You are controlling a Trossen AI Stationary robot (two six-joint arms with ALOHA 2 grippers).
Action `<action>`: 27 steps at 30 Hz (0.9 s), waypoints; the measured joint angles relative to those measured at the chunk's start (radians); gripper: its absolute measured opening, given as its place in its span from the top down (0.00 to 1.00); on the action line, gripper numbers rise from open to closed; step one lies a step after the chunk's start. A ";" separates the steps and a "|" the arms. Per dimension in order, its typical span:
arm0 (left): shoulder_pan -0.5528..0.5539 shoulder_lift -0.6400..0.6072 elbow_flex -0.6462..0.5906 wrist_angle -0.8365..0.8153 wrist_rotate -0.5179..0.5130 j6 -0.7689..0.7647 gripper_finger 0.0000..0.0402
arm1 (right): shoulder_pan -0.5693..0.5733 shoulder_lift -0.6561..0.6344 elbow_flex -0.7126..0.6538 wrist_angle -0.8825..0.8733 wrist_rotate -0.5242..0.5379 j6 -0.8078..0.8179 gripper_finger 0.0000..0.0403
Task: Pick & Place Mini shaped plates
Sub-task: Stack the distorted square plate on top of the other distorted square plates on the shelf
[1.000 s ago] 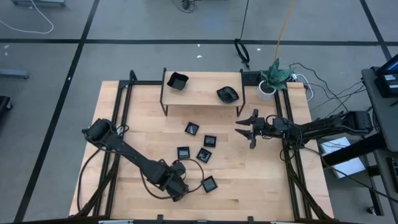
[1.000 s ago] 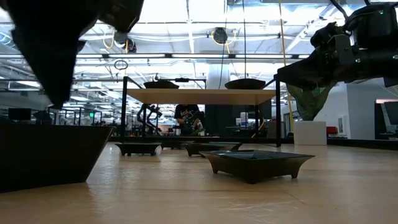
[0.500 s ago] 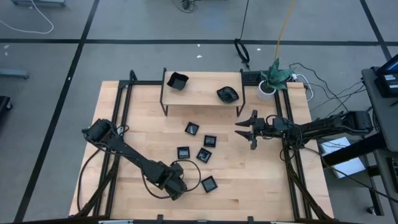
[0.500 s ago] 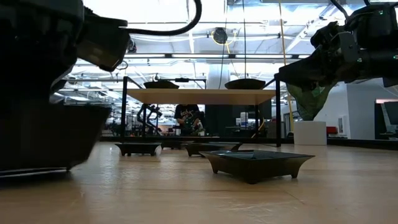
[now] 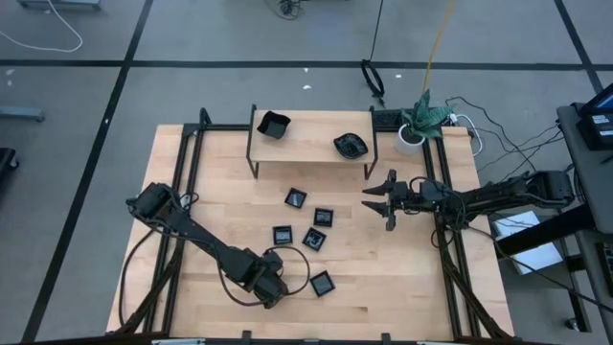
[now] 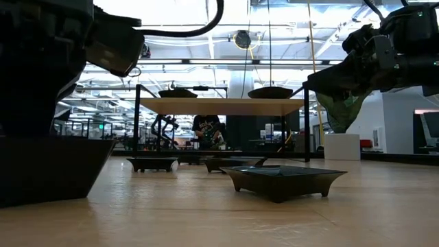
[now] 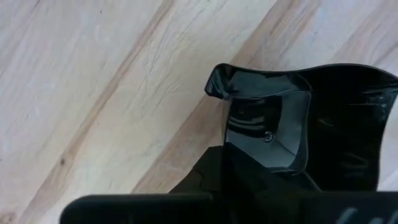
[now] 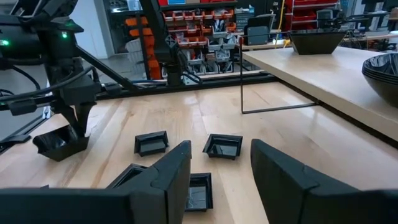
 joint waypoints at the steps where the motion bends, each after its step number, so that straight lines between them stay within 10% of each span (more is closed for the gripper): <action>1: 0.000 -0.003 0.003 -0.001 0.000 0.001 0.98 | 0.000 0.000 0.000 0.000 0.000 0.000 0.61; 7: 0.008 -0.091 0.013 -0.004 -0.059 0.015 0.99 | 0.000 0.000 0.000 0.001 0.000 0.000 0.61; 18: 0.137 -0.411 0.013 0.097 -0.517 0.223 0.99 | 0.000 0.000 0.000 0.004 0.000 0.004 0.61; 27: 0.475 -0.614 0.014 0.382 -0.437 0.653 0.99 | 0.000 0.000 0.000 0.001 0.001 0.007 0.61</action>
